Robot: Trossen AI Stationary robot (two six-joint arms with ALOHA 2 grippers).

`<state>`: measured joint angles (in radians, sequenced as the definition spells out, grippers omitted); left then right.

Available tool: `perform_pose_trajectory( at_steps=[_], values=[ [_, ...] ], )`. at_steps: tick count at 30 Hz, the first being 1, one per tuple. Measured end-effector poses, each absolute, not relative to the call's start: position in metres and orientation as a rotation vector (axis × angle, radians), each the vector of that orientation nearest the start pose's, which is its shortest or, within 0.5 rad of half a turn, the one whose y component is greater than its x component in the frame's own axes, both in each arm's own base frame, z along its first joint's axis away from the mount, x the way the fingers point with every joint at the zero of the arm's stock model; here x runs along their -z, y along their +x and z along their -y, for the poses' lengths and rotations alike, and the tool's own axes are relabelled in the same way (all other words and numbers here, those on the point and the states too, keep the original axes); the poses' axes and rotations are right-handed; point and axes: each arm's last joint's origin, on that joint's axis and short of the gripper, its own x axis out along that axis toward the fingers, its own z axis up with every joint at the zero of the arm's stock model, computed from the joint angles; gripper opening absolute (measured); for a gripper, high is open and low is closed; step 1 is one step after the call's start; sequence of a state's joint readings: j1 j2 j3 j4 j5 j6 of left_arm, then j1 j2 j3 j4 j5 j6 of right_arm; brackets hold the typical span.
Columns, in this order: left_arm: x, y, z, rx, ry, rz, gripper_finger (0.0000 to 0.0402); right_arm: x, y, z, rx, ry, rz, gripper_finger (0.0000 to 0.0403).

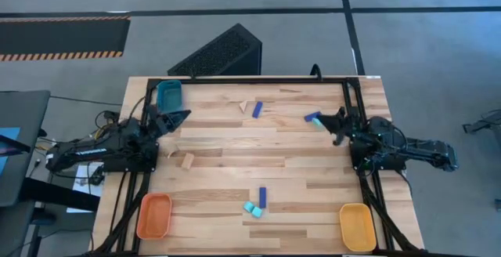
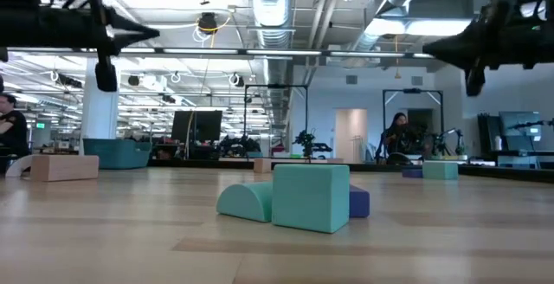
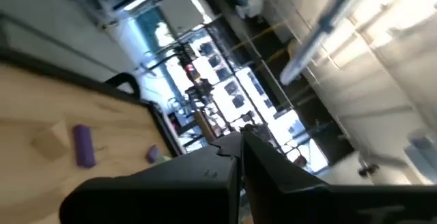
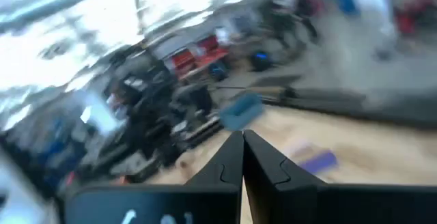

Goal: Sort & place blocks by color
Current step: Put the top light blue block into the blue bin

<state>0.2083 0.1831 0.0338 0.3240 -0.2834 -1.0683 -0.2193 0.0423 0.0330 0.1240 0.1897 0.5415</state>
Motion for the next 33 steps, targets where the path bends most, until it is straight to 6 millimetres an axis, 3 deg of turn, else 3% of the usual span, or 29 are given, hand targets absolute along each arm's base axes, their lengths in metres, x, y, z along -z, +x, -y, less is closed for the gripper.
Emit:
perform_pose_trajectory(
  at_steps=[5, 10, 20, 27, 33],
  values=[
    [-0.178, 0.113, -0.029, -0.46, -1.163, 0.349, 0.0, -0.18, 0.1, 0.031, 0.387, 0.564, 0.179, 0.0026],
    [-0.175, 0.122, -0.028, -0.513, -1.173, 0.364, 0.0, -0.178, 0.104, 0.036, 0.452, 0.714, 0.209, 0.0026],
    [-0.185, 0.131, -0.033, -0.534, -1.009, 0.475, 0.0, -0.181, 0.106, 0.043, 0.522, 0.715, 0.204, 0.0028],
    [-0.195, 0.144, -0.042, -0.591, -0.945, 0.459, 0.0024, -0.212, 0.126, 0.06, 0.615, 0.709, -0.068, 0.0077],
    [-0.218, 0.176, -0.063, -0.471, -0.786, 0.166, 0.0087, -0.223, 0.152, 0.086, 0.794, 0.648, -0.517, 0.0143]
  ],
)
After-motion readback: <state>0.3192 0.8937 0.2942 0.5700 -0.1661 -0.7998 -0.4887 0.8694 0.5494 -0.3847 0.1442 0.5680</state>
